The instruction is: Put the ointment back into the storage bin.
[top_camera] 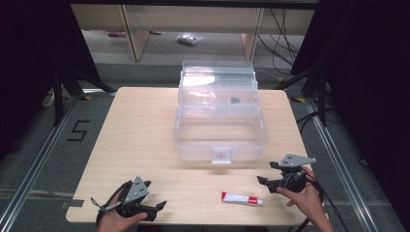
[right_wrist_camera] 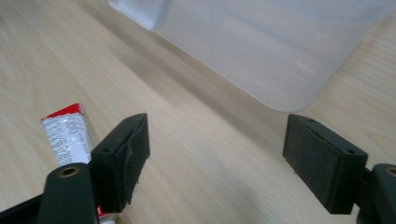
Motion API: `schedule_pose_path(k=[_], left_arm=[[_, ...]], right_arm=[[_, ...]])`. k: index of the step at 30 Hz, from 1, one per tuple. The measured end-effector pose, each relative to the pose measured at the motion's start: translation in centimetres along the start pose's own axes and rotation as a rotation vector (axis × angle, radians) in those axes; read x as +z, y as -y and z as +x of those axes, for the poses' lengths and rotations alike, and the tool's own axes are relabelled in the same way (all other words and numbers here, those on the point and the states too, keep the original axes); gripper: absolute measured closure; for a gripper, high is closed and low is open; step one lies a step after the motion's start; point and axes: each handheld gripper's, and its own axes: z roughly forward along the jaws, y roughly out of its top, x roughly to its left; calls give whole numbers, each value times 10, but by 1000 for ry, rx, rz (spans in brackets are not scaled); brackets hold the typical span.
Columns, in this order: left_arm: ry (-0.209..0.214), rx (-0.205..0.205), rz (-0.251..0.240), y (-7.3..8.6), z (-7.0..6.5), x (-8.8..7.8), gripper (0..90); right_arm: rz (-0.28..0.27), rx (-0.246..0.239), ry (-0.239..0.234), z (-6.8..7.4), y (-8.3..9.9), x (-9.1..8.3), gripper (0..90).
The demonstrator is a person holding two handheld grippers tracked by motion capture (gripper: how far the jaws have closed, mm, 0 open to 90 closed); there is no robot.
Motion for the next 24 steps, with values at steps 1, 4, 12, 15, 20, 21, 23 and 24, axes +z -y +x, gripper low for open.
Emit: schedule_pose_path(k=[1, 4, 12, 15, 20, 21, 23, 24], left_arm=[[1, 3, 2, 0, 0, 0, 151], [4, -4, 1, 0, 0, 0, 151], [4, 14, 1, 0, 1, 0, 151], [4, 13, 1, 0, 1, 0, 151], [5, 13, 2, 0, 1, 0, 151], [5, 12, 2, 0, 1, 0, 151], [5, 12, 2, 0, 1, 0, 151], [6, 13, 1, 0, 1, 1, 151]], right_arm=[[-5, -41, -5, -1, -2, 0, 244], [12, -48, -26, 6, -7, -2, 242], [60, -92, -58, 21, -13, -1, 263], [79, -127, -74, 28, -16, -1, 265], [154, -199, -111, 40, -20, 1, 306], [160, -187, -110, 44, -20, 1, 309], [159, -217, -114, 45, -21, 2, 313], [182, -225, -114, 50, -23, 2, 320]])
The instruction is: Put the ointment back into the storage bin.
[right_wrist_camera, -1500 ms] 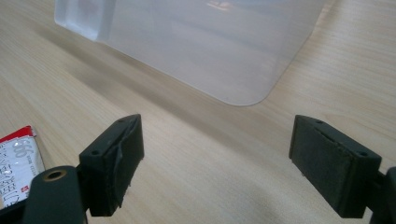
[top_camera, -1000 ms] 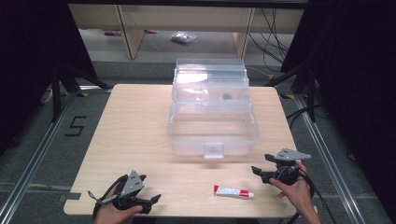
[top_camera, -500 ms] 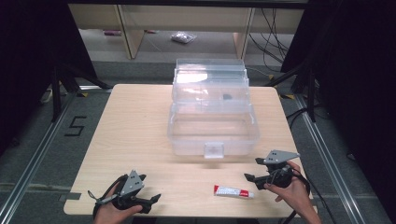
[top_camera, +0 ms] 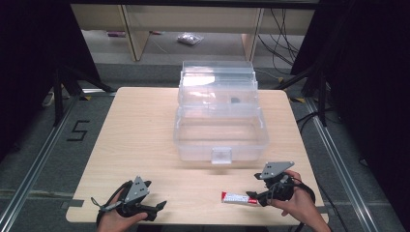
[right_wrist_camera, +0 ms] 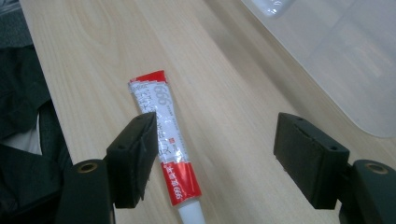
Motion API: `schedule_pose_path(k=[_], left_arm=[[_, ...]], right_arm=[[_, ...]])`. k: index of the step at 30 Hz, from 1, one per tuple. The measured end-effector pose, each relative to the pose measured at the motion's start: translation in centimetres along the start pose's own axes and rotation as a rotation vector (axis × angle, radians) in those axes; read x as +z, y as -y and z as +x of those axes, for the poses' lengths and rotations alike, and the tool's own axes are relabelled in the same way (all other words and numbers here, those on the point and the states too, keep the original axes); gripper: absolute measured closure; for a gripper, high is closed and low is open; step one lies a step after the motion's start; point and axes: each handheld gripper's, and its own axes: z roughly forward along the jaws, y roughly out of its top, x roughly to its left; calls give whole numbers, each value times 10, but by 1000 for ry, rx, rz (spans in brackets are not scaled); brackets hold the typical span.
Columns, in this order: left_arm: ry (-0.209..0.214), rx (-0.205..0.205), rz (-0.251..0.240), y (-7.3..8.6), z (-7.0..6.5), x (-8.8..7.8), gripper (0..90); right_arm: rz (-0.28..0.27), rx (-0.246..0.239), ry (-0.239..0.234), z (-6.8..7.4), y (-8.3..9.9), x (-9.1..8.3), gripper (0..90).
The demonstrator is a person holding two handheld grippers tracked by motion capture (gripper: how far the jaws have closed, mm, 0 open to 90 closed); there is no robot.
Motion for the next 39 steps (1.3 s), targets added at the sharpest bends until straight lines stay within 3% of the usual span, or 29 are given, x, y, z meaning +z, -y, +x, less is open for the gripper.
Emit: schedule_pose_path(k=[4, 7, 8, 14, 20, 21, 24, 26, 28, 30, 31, 33, 35, 37, 38, 39], left_arm=[[-8, 5, -8, 0, 1, 1, 151], [-7, 8, -5, 0, 1, 1, 151], [-7, 8, -5, 0, 1, 1, 151], [-6, 5, -6, 0, 1, 2, 151], [-6, 5, -7, 0, 1, 2, 151], [-7, -2, -10, 0, 0, 2, 151], [-6, 0, -9, 0, 0, 2, 151], [-8, -5, -10, 0, 0, 2, 151], [-6, -1, -10, 0, 0, 2, 151], [-7, -5, -9, 0, 0, 2, 151], [-6, -6, -10, 0, 0, 2, 151], [-7, -5, -10, 0, 0, 2, 151], [-7, -6, -10, 0, 0, 2, 150], [5, -21, -21, 0, -2, 2, 151], [-3, 0, -3, 0, 0, 2, 151], [-1, -3, -12, 0, 0, 2, 151]], right_arm=[[23, -49, -26, 4, -4, 2, 360], [83, -76, -40, 12, -7, 5, 402], [90, -113, -46, 12, -8, 7, 412], [166, -170, -74, 18, -14, 16, 456], [244, -190, -70, 20, -17, 23, 501], [282, -179, -66, 22, -18, 26, 515], [308, -215, -79, 21, -19, 30, 532], [322, -203, -68, 22, -19, 30, 537], [347, -218, -94, 20, -20, 33, 551], [350, -231, -88, 20, -20, 35, 558], [365, -205, -85, 21, -20, 35, 561], [369, -241, -99, 20, -20, 37, 573], [393, -213, -88, 21, -20, 37, 576], [404, -224, -93, 21, -20, 39, 594], [399, -235, -101, 21, -20, 40, 599], [401, -234, -100, 20, -20, 41, 602]])
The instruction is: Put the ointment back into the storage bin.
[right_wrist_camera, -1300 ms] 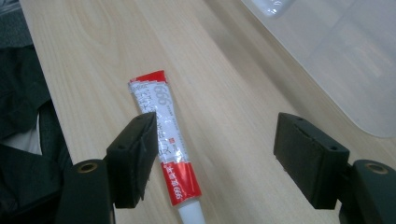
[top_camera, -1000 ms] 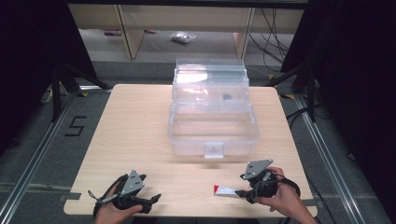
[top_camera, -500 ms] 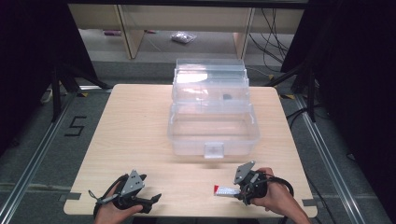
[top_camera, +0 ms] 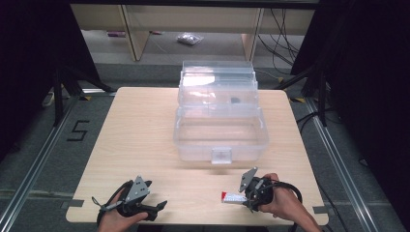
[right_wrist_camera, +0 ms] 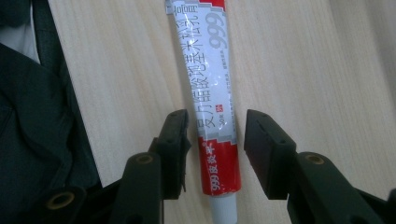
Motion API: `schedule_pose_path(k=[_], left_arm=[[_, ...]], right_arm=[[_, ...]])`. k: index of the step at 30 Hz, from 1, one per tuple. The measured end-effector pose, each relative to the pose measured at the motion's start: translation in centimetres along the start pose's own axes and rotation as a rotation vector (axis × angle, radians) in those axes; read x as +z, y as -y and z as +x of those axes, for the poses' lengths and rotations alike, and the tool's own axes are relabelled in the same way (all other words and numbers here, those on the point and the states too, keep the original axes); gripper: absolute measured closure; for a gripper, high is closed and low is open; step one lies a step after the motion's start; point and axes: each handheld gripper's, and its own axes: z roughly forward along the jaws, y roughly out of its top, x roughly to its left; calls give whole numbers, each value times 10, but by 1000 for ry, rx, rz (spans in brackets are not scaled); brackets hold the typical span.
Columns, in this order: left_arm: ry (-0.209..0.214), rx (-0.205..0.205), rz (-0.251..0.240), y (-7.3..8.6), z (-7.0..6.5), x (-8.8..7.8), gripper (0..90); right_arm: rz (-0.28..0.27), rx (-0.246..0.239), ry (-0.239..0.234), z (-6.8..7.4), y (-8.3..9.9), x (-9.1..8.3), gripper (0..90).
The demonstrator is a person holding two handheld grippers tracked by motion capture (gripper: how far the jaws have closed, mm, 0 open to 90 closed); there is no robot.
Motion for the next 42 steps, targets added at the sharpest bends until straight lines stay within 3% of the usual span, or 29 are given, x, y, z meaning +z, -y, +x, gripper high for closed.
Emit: schedule_pose_path(k=[5, 7, 9, 10, 15, 16, 19, 21, 29, 31, 32, 34, 39, 40, 42], left_arm=[[-3, 5, 6, 0, 0, 0, 151], [-2, 5, 19, -1, 0, -1, 151], [-1, 8, 20, -1, 0, -1, 151], [2, -9, 9, 0, 0, 0, 151], [-1, 1, 11, -1, 0, 0, 151], [1, -9, 10, -1, 0, 0, 151], [1, 4, 13, -1, 0, 0, 151], [10, -18, 4, -1, -1, 0, 151], [2, -3, 7, -1, 0, 0, 151], [0, 2, 10, -1, 0, 0, 151], [-2, -7, 11, -1, 0, 0, 151], [1, -3, 7, -1, 0, 0, 151], [0, -4, 9, -1, 0, 0, 151], [9, 0, 5, -1, 0, 0, 151], [9, -13, -5, -1, -1, 1, 151]], right_arm=[[25, 6, 1, 1, -1, 3, 628], [28, -18, -4, 0, -3, 5, 636], [55, -2, 12, 0, -4, 5, 643], [59, 8, 12, 1, -4, 6, 647], [73, -10, 13, 0, -6, 8, 670], [80, 10, 17, 1, -7, 8, 685], [80, -40, 6, -1, -8, 8, 703], [91, -47, 3, -1, -10, 8, 704], [124, -46, 4, 0, -14, 7, 709], [116, -97, 6, -4, -14, 8, 710], [125, -48, 4, 0, -15, 6, 710], [136, -30, 10, 1, -15, 4, 711], [127, -44, 10, -1, -15, 1, 711], [139, -26, 13, 1, -16, -1, 711], [141, -60, 11, -2, -16, -3, 711]])
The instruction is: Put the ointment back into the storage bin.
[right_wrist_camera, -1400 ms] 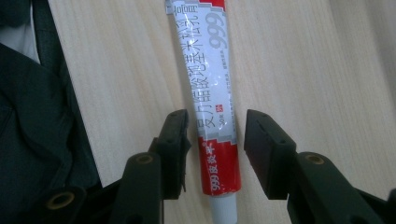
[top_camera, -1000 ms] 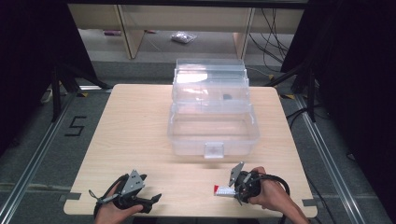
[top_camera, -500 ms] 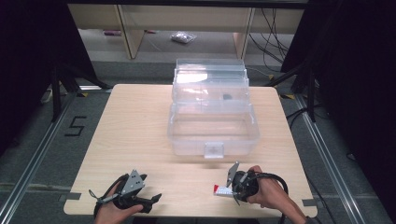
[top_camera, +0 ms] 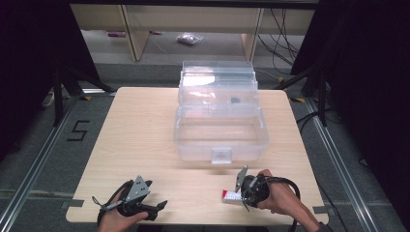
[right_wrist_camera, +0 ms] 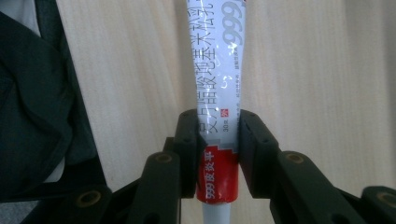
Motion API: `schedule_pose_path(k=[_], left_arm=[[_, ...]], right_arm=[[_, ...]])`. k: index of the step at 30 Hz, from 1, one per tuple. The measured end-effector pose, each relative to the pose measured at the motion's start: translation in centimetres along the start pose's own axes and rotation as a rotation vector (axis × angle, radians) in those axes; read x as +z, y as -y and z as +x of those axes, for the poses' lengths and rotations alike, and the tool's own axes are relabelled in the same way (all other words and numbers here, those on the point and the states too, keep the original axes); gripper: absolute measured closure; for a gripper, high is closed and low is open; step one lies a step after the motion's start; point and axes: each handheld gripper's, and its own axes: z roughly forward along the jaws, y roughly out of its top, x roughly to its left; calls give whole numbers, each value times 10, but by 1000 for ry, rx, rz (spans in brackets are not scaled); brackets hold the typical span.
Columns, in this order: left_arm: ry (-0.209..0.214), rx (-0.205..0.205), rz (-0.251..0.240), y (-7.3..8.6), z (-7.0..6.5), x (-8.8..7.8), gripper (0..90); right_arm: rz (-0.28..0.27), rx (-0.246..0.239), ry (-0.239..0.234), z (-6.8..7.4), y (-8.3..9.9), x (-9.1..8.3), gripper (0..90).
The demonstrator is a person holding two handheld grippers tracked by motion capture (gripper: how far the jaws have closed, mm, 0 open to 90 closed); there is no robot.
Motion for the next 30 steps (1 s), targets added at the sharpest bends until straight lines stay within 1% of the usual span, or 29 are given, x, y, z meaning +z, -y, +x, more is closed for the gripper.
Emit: schedule_pose_path(k=[1, 2, 3, 4, 5, 6, 7, 8, 9, 10, 11, 12, 13, 14, 15, 16, 17, 18, 19, 20, 22, 23, 24, 25, 26, 27, 28, 29, 30], left_arm=[[0, 0, 0, 0, 0, 0, 151], [-1, 8, 7, 0, 1, -1, 151], [-1, 8, 7, 0, 1, -1, 151], [0, 0, -1, 0, 0, 0, 151], [-2, 6, 4, 0, 1, 0, 151], [-2, 6, 4, 0, 1, 0, 151], [-1, 7, 6, 0, 1, 0, 151], [0, 8, 7, 0, 1, 0, 151], [0, 8, 7, 0, 1, 0, 151], [1, -7, -1, 0, 0, 0, 151], [0, -2, 4, 0, 0, 0, 151], [-2, 10, 4, 0, 1, 1, 151], [4, 11, 8, 0, 1, 0, 151], [-4, 13, 10, 0, 1, 0, 151], [-4, 13, 10, 0, 1, 0, 151], [-2, 16, 10, 0, 2, 0, 151], [-2, 15, 10, 0, 1, 0, 151], [5, 13, 10, 0, 1, 0, 151], [7, 9, -2, 0, 1, 1, 151], [-2, 9, 1, 0, 1, 1, 151], [-3, 9, 2, 0, 1, 1, 151], [-3, 9, 2, 0, 1, 1, 151], [-1, 11, 6, 0, 2, 1, 151], [2, 5, -1, 0, 1, 1, 151], [5, 11, 3, 0, 1, 1, 151], [6, 7, 1, 0, 1, 1, 151], [6, 9, 3, 0, 1, 1, 151], [4, 10, 0, 0, 1, 1, 151], [6, 10, -2, 0, 1, 1, 151]], right_arm=[[-3, 10, 9, 0, 0, -1, 711], [7, 29, 5, 2, 0, -2, 711], [7, 29, 5, 2, 0, -2, 711], [-10, -5, 6, -2, 0, -5, 711], [-17, -9, 11, -2, 0, -5, 711], [-17, -9, 11, -2, 0, -5, 711], [-32, -5, 6, -4, 1, -10, 711], [-34, 20, 5, -3, 0, -12, 711], [-34, 20, 5, -3, 0, -12, 711], [-50, 6, 6, -6, 1, -17, 711], [-50, 6, 6, -6, 1, -17, 711], [-73, 8, 6, -9, 1, -23, 711], [-79, 2, 7, -10, 1, -25, 711], [-95, -3, 13, -12, 1, -27, 711], [-95, -3, 13, -12, 1, -27, 711], [-109, 35, 10, -13, 1, -36, 711], [-109, 35, 10, -13, 1, -36, 711], [-124, 25, 3, -16, 1, -39, 711], [-132, 25, -4, -18, 1, -43, 711], [-140, 23, 1, -21, 1, -49, 711], [-150, 24, 16, -25, 0, -58, 711], [-145, 24, 21, -26, -1, -60, 711], [-133, 55, 38, -25, -2, -64, 711], [-133, 55, 38, -25, -2, -64, 711], [-150, 19, 47, -28, -4, -67, 711], [-146, 25, 46, -30, -6, -71, 711], [-150, 43, 57, -30, -7, -74, 711], [-158, 10, 54, -36, -11, -81, 711], [-163, 6, 66, -37, -12, -83, 711]])
